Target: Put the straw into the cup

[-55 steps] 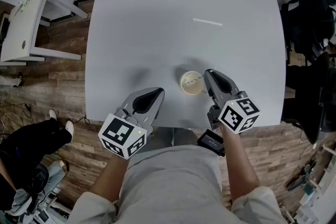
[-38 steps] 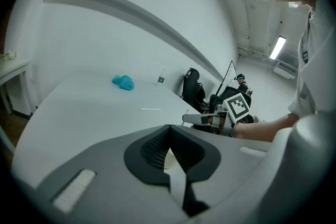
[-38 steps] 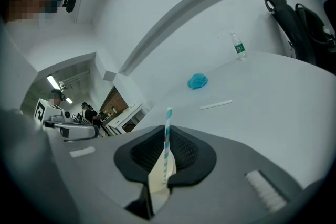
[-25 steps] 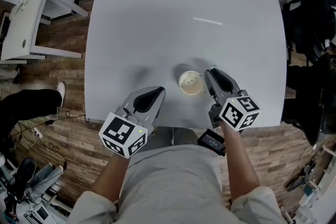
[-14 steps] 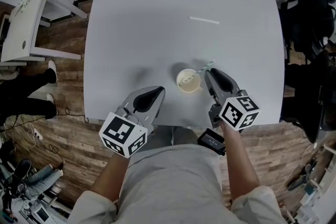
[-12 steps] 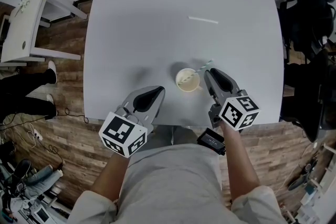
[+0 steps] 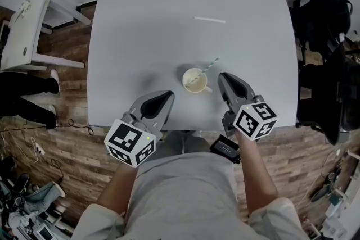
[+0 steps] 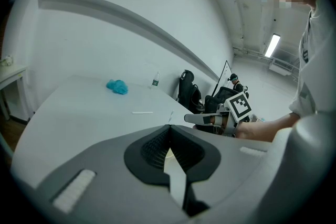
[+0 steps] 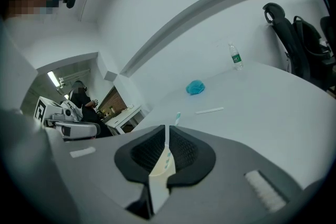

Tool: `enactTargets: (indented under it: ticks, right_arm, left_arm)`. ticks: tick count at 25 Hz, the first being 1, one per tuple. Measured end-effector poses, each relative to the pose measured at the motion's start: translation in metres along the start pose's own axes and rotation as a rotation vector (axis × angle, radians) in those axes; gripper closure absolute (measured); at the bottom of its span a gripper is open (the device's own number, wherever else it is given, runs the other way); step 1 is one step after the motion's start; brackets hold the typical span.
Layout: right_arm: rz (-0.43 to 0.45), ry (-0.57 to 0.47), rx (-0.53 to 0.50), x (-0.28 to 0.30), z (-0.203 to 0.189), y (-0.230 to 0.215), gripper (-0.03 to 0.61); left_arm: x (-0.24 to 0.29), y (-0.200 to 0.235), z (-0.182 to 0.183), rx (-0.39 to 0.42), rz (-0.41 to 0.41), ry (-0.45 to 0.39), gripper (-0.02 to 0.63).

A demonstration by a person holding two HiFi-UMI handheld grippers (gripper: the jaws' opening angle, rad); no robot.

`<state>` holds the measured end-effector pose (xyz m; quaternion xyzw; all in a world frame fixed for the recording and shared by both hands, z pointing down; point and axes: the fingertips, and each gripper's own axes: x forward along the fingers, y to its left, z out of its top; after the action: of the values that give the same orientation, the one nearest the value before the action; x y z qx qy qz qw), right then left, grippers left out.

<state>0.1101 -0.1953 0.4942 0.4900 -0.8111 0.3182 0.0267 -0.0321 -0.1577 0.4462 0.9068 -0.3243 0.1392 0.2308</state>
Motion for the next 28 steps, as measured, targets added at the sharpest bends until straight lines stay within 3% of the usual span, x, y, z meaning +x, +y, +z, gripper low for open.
enactTargets:
  ticks: [3, 28]
  right_arm:
    - [0.003, -0.009, -0.011, -0.009, 0.003, 0.007, 0.571]
    - [0.055, -0.031, -0.107, -0.074, 0.013, 0.077, 0.571]
  left_arm:
    - [-0.003, -0.007, 0.001, 0.007, -0.005, -0.008, 0.599]
    - [-0.032, -0.045, 0.017, 0.055, -0.016, -0.069, 0.599]
